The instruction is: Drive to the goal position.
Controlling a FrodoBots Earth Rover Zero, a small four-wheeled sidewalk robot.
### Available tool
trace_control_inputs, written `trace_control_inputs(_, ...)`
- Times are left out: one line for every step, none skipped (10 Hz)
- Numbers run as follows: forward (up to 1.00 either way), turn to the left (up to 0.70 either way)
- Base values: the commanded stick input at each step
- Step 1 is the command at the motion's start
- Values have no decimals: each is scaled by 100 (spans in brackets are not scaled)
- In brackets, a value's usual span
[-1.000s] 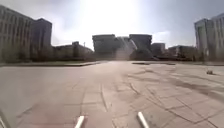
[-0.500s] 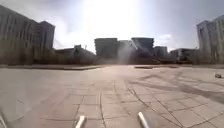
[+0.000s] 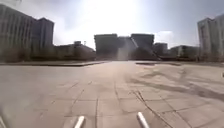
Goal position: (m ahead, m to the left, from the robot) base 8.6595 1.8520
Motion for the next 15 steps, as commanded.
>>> trace_control_inputs(100,0)
trace_control_inputs(100,0)
trace_control_inputs(100,0)
trace_control_inputs(100,0)
trace_control_inputs(100,0)
trace_control_inputs(100,0)
trace_control_inputs(100,0)
trace_control_inputs(100,-1)
trace_control_inputs(100,-27)
trace_control_inputs(100,-14)
trace_control_inputs(100,0)
trace_control_inputs(100,0)
trace_control_inputs(100,0)
trace_control_inputs(100,0)
trace_control_inputs(100,0)
